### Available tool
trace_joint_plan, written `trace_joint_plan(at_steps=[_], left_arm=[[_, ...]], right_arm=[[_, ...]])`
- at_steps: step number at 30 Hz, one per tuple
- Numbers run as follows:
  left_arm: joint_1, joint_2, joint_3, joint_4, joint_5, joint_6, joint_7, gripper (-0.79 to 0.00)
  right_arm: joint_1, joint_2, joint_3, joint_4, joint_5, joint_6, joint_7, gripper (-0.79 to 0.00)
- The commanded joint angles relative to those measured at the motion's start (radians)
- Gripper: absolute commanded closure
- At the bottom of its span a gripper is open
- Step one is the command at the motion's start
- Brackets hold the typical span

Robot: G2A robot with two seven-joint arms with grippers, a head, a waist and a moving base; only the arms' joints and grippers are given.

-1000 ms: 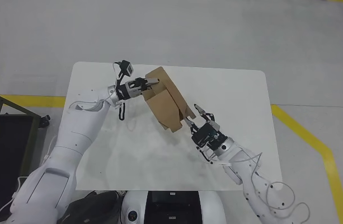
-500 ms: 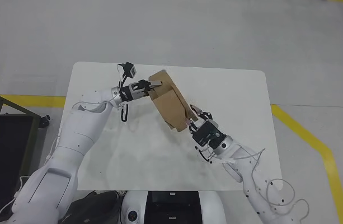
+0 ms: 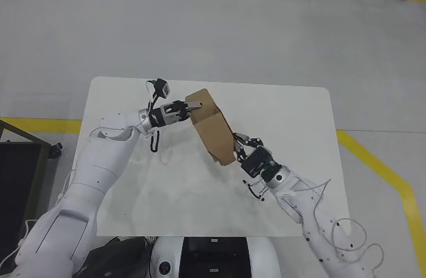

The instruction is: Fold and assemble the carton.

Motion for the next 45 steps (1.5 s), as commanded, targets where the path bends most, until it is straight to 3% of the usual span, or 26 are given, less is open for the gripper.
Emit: trace_joint_plan(at_steps=[1,3,5,6,15,23,29,35,45], left_arm=[[0.004,0.001,-0.005,0.000,-0.001,-0.002,-0.005,0.000],[0.008,0.003,-0.011,-0.001,-0.002,-0.005,-0.014,-0.012],[0.013,0.005,-0.018,-0.001,-0.001,-0.015,-0.026,-0.600],[0.016,0.006,-0.022,-0.001,0.001,-0.020,-0.034,-0.785],[0.046,0.039,-0.134,0.043,-0.012,-0.111,-0.083,-0.785],[0.084,0.087,-0.271,0.049,-0.030,-0.183,-0.220,-0.785],[0.136,0.122,-0.306,-0.113,0.042,-0.162,-0.241,-0.785],[0.184,0.147,-0.292,-0.248,0.001,-0.117,-0.286,-0.785],[0.141,0.155,-0.139,-0.268,0.014,-0.086,-0.317,-0.785]], right_arm=[[0.000,0.001,0.003,-0.002,0.013,-0.016,-0.004,0.000],[0.000,0.002,0.007,-0.004,0.026,-0.035,-0.008,0.000],[0.001,0.003,0.013,-0.006,0.043,-0.057,-0.012,0.000],[0.001,0.004,0.014,-0.007,0.051,-0.072,-0.014,0.000],[0.043,0.016,0.049,0.017,0.103,-0.238,0.026,0.000],[0.119,0.033,0.089,0.081,0.096,-0.429,0.083,0.000],[0.188,0.043,0.081,0.146,0.105,-0.607,0.112,0.000],[0.215,0.046,0.052,0.167,0.079,-0.635,0.111,0.000],[0.258,0.043,0.000,0.193,0.065,-0.633,0.097,0.000]])
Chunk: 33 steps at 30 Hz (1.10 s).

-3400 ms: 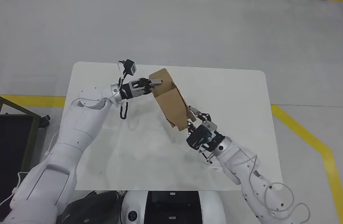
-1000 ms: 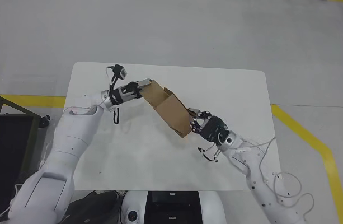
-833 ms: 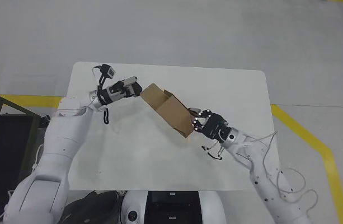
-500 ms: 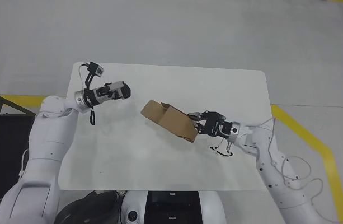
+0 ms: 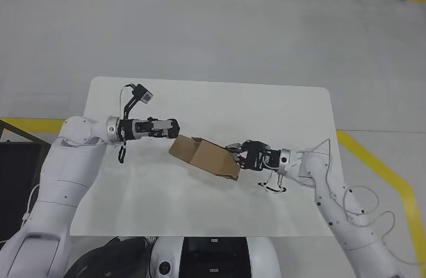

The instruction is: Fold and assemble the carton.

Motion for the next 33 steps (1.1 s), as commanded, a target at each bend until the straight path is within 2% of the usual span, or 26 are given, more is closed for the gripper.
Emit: trace_joint_plan(at_steps=[1,15,30,33], left_arm=[[-0.016,0.000,0.037,0.008,0.016,-0.008,0.008,-0.785],[-0.068,0.023,0.139,0.031,-0.065,0.069,-0.069,-0.785],[-0.062,0.029,0.141,0.030,-0.097,0.089,-0.071,-0.785],[-0.051,0.030,0.134,0.014,-0.180,0.141,-0.140,-0.785]], right_arm=[[0.004,0.000,-0.005,0.003,0.000,0.003,-0.005,0.000],[0.019,0.007,-0.021,0.027,0.003,0.010,-0.033,0.000],[0.028,0.011,-0.024,0.032,0.002,-0.004,-0.049,0.000],[0.023,0.012,-0.028,0.020,-0.011,0.016,-0.026,0.000]])
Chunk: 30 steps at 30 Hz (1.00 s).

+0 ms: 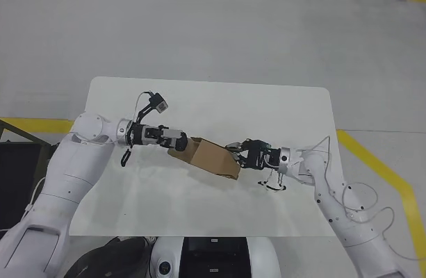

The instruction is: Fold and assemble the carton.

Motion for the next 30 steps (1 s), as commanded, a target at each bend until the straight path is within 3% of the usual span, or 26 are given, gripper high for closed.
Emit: trace_joint_plan(at_steps=[1,15,30], left_arm=[[-0.001,0.003,-0.005,0.001,-0.035,0.027,-0.044,-0.785],[-0.022,0.049,0.128,0.019,-0.077,0.036,-0.044,-0.785],[-0.100,0.069,0.315,0.026,-0.177,0.027,-0.044,-0.785]], right_arm=[[-0.004,0.001,-0.005,-0.014,-0.009,0.013,0.024,0.000],[0.006,0.008,-0.034,-0.022,-0.019,-0.018,-0.002,0.000],[0.040,0.004,-0.088,0.012,-0.021,-0.010,-0.032,0.000]])
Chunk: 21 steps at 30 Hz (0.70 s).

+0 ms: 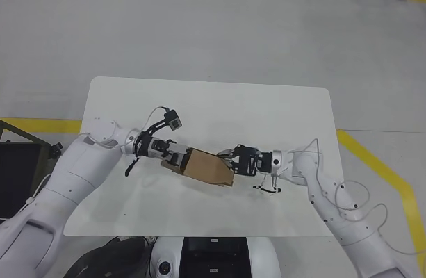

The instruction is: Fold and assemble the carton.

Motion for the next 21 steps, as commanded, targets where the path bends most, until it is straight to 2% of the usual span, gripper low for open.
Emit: trace_joint_plan(at_steps=[1,4,5,8,10,17,21], left_arm=[[-0.012,0.002,0.026,0.001,-0.008,0.000,0.000,-0.785],[-0.027,0.004,0.053,0.001,-0.028,0.000,0.000,-0.785],[-0.032,0.005,0.058,0.001,-0.035,0.000,0.000,-0.714],[-0.041,0.008,0.069,0.005,-0.058,0.000,0.000,-0.385],[-0.045,0.010,0.076,0.007,-0.063,0.000,0.000,-0.332],[-0.060,0.014,0.105,0.014,-0.064,0.000,0.000,-0.265],[-0.064,0.014,0.114,0.021,-0.060,0.000,0.000,-0.262]], right_arm=[[0.004,0.000,-0.005,0.002,0.000,0.001,-0.002,0.000],[0.007,-0.001,-0.013,0.005,0.001,0.005,-0.006,0.000],[0.008,-0.001,-0.015,0.007,0.000,0.006,-0.009,0.000],[0.011,0.000,-0.020,0.011,0.000,0.006,-0.019,0.000],[0.011,0.001,-0.022,0.011,-0.004,0.008,-0.025,0.000],[0.012,0.004,-0.026,0.011,-0.010,0.017,-0.029,0.000],[0.012,0.005,-0.028,0.011,-0.009,0.022,-0.027,0.000]])
